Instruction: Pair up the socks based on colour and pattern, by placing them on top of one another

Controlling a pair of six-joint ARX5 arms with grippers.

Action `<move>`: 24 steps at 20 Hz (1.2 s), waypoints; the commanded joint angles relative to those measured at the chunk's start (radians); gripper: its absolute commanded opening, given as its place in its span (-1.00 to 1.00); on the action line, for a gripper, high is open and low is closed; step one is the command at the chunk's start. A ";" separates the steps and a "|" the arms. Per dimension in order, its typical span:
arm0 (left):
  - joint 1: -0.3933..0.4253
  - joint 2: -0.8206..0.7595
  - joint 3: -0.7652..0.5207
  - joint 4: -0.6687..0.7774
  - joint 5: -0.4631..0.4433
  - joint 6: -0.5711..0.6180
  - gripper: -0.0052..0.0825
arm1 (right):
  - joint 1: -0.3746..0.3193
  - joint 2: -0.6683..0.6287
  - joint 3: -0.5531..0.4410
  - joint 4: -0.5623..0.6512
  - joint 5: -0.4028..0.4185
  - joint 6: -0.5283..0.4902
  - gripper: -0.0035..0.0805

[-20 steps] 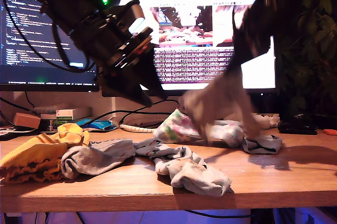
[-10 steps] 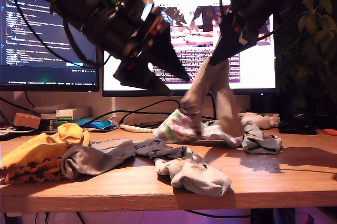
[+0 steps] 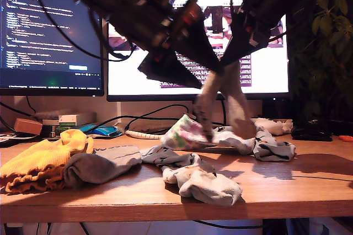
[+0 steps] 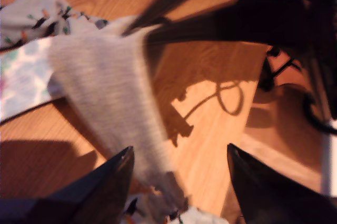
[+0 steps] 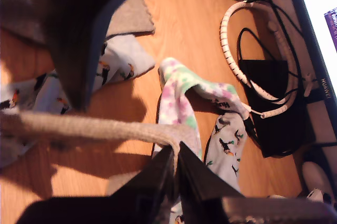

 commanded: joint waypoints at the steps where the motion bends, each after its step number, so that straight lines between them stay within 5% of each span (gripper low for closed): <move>1: -0.016 0.007 -0.001 0.008 -0.103 -0.006 0.25 | 0.004 0.006 0.004 0.008 0.000 0.035 -0.95; 6: -0.026 0.017 -0.001 0.002 -0.259 -0.005 0.12 | 0.026 0.006 0.050 -0.033 0.000 0.035 -0.95; 16: -0.016 0.029 -0.001 -0.002 -0.325 -0.008 0.00 | 0.036 0.004 0.122 -0.135 -0.001 0.060 -0.95; 20: -0.008 0.034 -0.002 -0.027 -0.312 -0.010 -0.31 | 0.044 0.000 0.122 -0.142 -0.002 0.060 -0.95; 22: -0.008 0.035 -0.002 -0.038 -0.300 -0.005 -0.83 | 0.045 -0.003 0.122 -0.150 -0.002 0.061 -0.95; 24: -0.008 0.032 0.000 -0.035 -0.297 0.050 -0.94 | 0.044 -0.003 0.122 -0.160 -0.002 0.097 -0.95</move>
